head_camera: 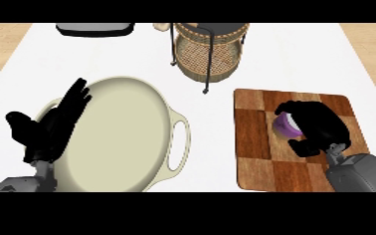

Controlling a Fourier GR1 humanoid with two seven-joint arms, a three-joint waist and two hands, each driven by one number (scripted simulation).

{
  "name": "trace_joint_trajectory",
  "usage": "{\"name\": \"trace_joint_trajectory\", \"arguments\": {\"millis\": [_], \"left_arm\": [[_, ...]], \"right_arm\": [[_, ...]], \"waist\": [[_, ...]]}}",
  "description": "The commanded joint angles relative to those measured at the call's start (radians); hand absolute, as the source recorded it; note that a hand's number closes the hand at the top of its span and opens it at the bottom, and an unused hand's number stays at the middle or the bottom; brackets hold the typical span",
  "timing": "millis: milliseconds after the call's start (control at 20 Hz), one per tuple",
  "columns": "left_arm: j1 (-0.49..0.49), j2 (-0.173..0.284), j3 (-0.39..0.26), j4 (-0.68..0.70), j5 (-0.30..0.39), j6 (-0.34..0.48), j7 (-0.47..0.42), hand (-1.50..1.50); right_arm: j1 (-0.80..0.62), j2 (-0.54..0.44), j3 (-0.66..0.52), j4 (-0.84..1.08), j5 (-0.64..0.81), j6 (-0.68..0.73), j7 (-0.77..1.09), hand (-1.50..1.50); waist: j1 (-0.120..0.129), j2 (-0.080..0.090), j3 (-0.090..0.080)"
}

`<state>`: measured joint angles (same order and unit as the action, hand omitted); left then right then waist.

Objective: Pick the can from the cutting board and place it in the tiered basket

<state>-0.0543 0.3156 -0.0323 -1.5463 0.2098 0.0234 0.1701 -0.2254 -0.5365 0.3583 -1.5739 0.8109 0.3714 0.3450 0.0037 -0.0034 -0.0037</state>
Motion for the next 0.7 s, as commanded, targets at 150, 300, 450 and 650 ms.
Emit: {"name": "trace_joint_trajectory", "arguments": {"millis": [150, 300, 450, 650], "left_arm": [[-0.004, -0.019, 0.018, -0.033, -0.022, -0.001, 0.048, 0.0], [-0.09, -0.004, 0.045, 0.021, -0.002, -0.039, 0.082, 0.0], [-0.012, -0.03, 0.048, 0.01, -0.003, -0.043, 0.018, 0.0], [0.049, -0.006, 0.051, -0.045, -0.021, -0.02, 0.02, 0.0]], "right_arm": [[0.019, -0.009, 0.031, 0.002, 0.091, 0.054, -0.087, 1.5], [-0.051, 0.02, 0.035, 0.045, 0.146, 0.056, -0.103, 1.5], [0.057, 0.057, 0.02, 0.048, 0.206, -0.066, -0.037, 1.5], [0.203, 0.07, -0.172, 0.085, 0.148, -0.144, 0.17, 1.5]], "waist": [[-0.003, 0.003, 0.004], [-0.003, 0.004, 0.004], [-0.005, 0.003, 0.004], [-0.037, -0.005, 0.005]]}}
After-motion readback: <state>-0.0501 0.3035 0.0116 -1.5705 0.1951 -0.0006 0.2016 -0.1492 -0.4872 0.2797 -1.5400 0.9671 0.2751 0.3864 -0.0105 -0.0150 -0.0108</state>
